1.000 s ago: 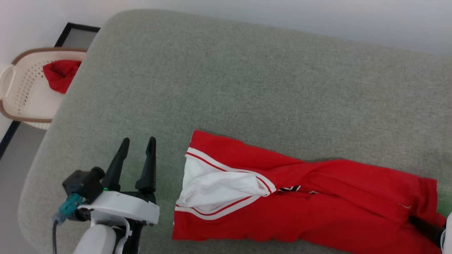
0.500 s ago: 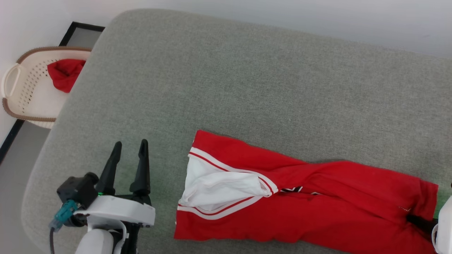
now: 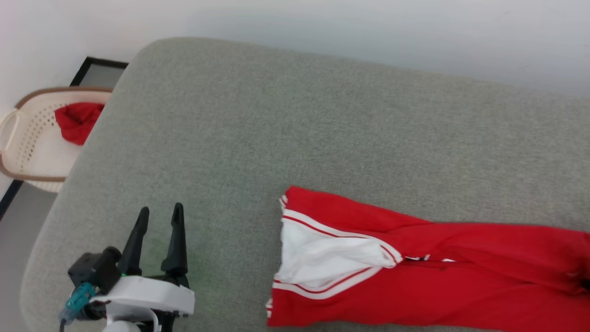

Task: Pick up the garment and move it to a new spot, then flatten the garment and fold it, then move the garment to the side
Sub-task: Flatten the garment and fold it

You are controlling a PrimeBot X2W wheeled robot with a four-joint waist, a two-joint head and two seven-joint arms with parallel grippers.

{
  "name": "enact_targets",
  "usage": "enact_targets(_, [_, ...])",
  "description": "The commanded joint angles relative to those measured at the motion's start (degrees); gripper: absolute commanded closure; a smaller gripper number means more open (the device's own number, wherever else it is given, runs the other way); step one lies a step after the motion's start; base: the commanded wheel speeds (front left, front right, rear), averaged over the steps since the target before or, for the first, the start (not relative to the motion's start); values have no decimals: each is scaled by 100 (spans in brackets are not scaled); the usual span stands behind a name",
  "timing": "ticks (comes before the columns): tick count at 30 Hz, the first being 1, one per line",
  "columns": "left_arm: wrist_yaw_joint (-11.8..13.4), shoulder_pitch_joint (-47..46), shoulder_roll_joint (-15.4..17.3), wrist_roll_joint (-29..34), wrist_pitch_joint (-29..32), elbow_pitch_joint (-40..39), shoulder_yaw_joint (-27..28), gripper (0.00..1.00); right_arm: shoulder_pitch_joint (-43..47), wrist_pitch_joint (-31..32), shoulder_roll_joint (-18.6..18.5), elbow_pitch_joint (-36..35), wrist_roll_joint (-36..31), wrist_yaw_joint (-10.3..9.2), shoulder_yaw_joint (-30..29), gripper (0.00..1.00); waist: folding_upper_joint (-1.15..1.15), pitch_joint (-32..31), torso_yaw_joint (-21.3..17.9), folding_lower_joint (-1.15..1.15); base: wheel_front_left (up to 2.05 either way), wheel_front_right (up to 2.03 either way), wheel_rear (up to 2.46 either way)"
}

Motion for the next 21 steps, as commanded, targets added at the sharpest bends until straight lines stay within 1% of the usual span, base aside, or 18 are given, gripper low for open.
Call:
enact_targets(1, [-18, 127, -2, 60, -5, -33, 26, 0, -73, -60, -135, 156, -66, -15, -114, 100, 0, -159, -132, 0, 0, 0, 0])
enact_targets(11, [-20, 408, 77, 94, -5, -177, 79, 0, -270, -206, -648, 785, -326, -13, -317, 100, 0, -424, -424, 0, 0, 0, 0])
enact_targets(14, [-20, 450, 85, 82, -5, -190, 86, 0, -348, -187, -709, 837, -372, -13, -287, 100, 0, -470, -490, 0, 0, 0, 0])
enact_targets(17, [-21, 532, 89, 72, -5, -189, 109, 0, -377, -136, -729, 812, -284, -13, -241, 100, 0, -553, -582, 0, 0, 0, 0])
enact_targets(21, [-21, 626, 100, 47, -5, -178, 136, 0, -363, 106, -579, 476, 59, -13, -150, 100, 0, -672, -687, 0, 0, 0, 0])
